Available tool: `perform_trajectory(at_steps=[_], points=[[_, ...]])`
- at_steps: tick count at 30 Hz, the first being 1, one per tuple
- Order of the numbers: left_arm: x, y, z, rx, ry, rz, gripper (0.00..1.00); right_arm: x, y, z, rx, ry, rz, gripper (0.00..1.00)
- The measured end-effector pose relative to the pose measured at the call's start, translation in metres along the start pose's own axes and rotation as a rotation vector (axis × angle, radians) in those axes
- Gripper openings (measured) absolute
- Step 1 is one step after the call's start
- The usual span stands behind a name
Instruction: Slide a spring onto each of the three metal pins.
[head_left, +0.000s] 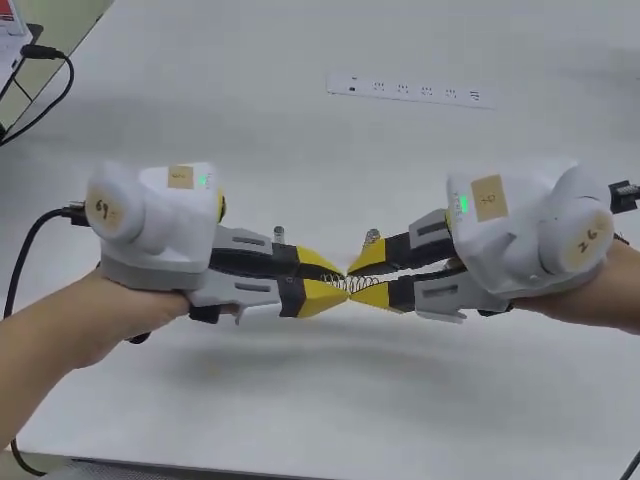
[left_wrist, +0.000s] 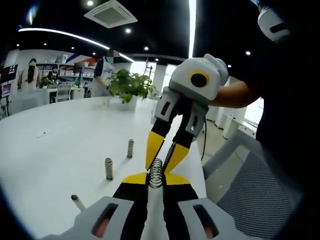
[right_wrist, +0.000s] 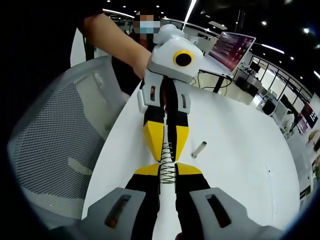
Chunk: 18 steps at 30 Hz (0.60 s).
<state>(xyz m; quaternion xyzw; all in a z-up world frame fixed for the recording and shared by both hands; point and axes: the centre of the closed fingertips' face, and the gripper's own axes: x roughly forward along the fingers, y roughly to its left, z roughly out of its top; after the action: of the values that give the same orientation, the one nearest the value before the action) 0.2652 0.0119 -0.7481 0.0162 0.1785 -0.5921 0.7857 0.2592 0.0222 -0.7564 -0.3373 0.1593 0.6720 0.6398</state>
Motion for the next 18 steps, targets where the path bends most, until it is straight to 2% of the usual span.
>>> perform_trajectory(at_steps=[13, 18], points=[[-0.0018, -0.0034, 0.0005, 0.01, 0.002, -0.009, 0.02, -0.001, 0.0028, 0.0022, 0.02, -0.007, 0.0, 0.09], [-0.0015, -0.005, 0.0021, 0.006, -0.004, -0.017, 0.02, -0.0025, 0.0035, -0.0043, 0.034, 0.012, 0.0, 0.09]])
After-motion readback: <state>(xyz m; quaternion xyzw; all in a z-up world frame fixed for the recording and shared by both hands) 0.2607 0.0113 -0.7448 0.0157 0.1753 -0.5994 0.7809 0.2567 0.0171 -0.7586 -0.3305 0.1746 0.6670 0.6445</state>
